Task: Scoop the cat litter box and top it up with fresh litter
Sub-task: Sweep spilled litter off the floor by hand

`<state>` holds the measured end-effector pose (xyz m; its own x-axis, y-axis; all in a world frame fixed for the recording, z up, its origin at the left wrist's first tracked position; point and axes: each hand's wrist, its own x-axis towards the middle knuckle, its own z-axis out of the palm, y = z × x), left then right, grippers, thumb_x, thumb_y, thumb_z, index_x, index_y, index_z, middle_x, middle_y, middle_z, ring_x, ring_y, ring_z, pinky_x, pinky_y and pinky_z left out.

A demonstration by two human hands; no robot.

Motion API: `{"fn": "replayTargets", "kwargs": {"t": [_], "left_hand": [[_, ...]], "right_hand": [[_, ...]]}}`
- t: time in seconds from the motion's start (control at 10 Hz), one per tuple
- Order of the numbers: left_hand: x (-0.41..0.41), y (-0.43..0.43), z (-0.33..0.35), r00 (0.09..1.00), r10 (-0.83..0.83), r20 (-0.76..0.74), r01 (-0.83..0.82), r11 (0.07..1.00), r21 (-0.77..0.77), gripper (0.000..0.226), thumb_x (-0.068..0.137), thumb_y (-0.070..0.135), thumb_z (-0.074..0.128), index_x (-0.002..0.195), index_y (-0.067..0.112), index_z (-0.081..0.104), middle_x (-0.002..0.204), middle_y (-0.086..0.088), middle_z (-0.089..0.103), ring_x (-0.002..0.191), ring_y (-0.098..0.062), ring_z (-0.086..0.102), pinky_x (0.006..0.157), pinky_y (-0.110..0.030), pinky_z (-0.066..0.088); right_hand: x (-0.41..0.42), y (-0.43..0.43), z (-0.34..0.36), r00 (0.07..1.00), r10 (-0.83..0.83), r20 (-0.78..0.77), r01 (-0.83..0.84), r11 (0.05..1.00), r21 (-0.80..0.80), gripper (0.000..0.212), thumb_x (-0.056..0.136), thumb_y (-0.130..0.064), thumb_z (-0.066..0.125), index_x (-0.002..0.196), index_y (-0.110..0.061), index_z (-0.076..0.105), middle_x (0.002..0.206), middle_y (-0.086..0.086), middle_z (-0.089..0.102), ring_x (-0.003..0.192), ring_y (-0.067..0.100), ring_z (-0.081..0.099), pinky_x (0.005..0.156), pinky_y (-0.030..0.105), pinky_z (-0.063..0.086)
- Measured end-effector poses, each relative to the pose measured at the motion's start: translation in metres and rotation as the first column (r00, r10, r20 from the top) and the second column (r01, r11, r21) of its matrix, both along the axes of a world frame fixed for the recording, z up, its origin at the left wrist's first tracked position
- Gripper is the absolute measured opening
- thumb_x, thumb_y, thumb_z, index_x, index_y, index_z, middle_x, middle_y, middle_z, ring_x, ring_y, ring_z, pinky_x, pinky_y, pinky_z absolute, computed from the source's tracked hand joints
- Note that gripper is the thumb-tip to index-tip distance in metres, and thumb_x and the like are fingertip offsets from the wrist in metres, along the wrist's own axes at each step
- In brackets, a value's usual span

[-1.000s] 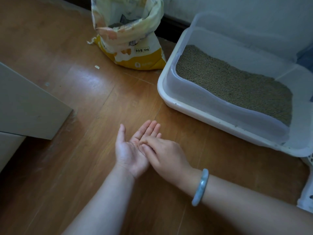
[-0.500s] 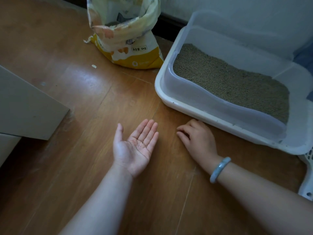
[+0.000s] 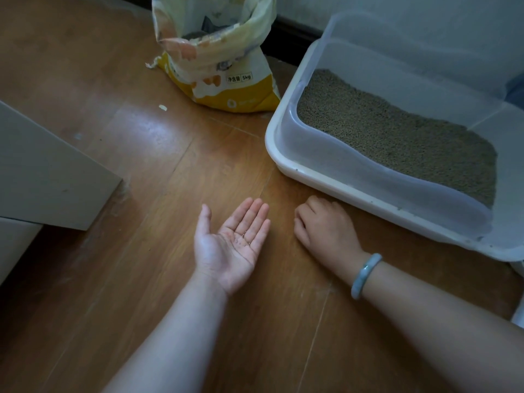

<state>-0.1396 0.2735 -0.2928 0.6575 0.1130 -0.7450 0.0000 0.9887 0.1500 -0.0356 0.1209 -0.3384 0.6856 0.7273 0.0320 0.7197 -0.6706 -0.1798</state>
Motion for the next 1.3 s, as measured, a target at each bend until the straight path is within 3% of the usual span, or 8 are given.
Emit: {"fn": "replayTargets", "kwargs": {"t": [0.2,0.3,0.5,0.6,0.7,0.8,1.0,1.3], "left_hand": [[0.001,-0.002,0.005,1.000,-0.011,0.024,0.011,1.000,-0.005,0.074,0.089,0.062,0.037,0.121,-0.001,0.058,0.119,-0.016,0.066,0.109,-0.028,0.064,0.092,-0.044,0.050],[0.002,-0.005,0.011,0.998,-0.025,0.051,0.026,1.000,-0.008,0.075,0.089,0.063,0.037,0.122,-0.001,0.057,0.120,-0.017,0.065,0.109,-0.028,0.064,0.094,-0.044,0.048],[0.003,-0.004,0.020,0.996,-0.050,0.071,0.050,0.999,0.011,0.076,0.089,0.063,0.036,0.123,-0.002,0.056,0.120,-0.017,0.065,0.110,-0.029,0.064,0.100,-0.040,0.046],[0.000,-0.001,0.023,0.996,-0.053,0.077,0.051,0.998,0.021,0.075,0.088,0.063,0.037,0.120,-0.001,0.059,0.120,-0.016,0.065,0.111,-0.028,0.063,0.097,-0.039,0.047],[-0.001,-0.002,0.027,0.996,-0.040,0.083,0.038,0.999,0.021,0.075,0.088,0.064,0.037,0.112,-0.002,0.065,0.118,-0.017,0.066,0.109,-0.029,0.064,0.091,-0.042,0.049],[-0.002,-0.005,0.036,0.996,-0.029,0.090,0.027,0.999,0.023,0.077,0.089,0.064,0.035,0.110,-0.003,0.067,0.117,-0.018,0.066,0.108,-0.030,0.064,0.092,-0.045,0.049],[0.006,-0.003,0.076,0.992,0.026,0.122,-0.033,0.998,0.057,0.078,0.089,0.065,0.033,0.105,-0.003,0.069,0.113,-0.019,0.067,0.105,-0.031,0.066,0.091,-0.045,0.050],[0.033,0.016,0.148,0.966,0.187,0.181,-0.217,0.961,0.169,0.078,0.090,0.065,0.028,0.089,0.001,0.074,0.099,-0.017,0.071,0.096,-0.029,0.069,0.095,-0.039,0.048]], "right_hand": [[-0.022,0.015,0.034,0.928,-0.095,-0.360,0.224,0.915,0.337,0.033,0.089,-0.035,0.034,0.077,-0.011,0.055,0.078,0.004,0.051,0.066,0.021,0.051,0.059,0.036,0.042],[-0.044,0.029,0.054,0.927,-0.002,-0.375,0.190,0.865,0.465,0.027,0.089,-0.032,0.045,0.075,-0.013,0.057,0.076,-0.001,0.049,0.064,0.016,0.050,0.059,0.034,0.043],[-0.067,0.034,0.055,0.903,0.143,-0.404,0.108,0.836,0.537,0.020,0.085,-0.024,0.057,0.100,-0.016,0.069,0.087,-0.003,0.058,0.076,0.007,0.055,0.070,0.024,0.048],[-0.066,0.026,0.058,0.864,0.070,-0.499,0.275,0.765,0.583,0.019,0.084,-0.017,0.062,0.101,-0.017,0.069,0.088,-0.009,0.056,0.077,-0.003,0.053,0.070,0.008,0.040],[-0.061,0.026,0.064,0.763,-0.068,-0.643,0.530,0.634,0.563,0.007,0.085,-0.017,0.062,0.090,-0.021,0.065,0.087,-0.002,0.061,0.077,0.004,0.056,0.071,0.013,0.043],[-0.059,0.034,0.072,0.486,-0.074,-0.871,0.810,0.413,0.416,0.007,0.093,-0.013,0.056,0.089,-0.015,0.062,0.089,0.000,0.064,0.086,0.010,0.061,0.082,0.026,0.048],[-0.067,0.061,0.114,0.134,0.288,-0.948,0.987,0.042,0.153,0.025,0.099,-0.018,0.041,0.096,-0.003,0.061,0.093,0.012,0.066,0.092,0.017,0.065,0.088,0.028,0.050],[-0.045,0.115,0.195,0.056,0.511,-0.858,0.990,-0.142,-0.019,0.030,0.098,-0.025,0.041,0.089,-0.008,0.064,0.084,0.005,0.072,0.086,0.013,0.069,0.086,0.026,0.051]]}}
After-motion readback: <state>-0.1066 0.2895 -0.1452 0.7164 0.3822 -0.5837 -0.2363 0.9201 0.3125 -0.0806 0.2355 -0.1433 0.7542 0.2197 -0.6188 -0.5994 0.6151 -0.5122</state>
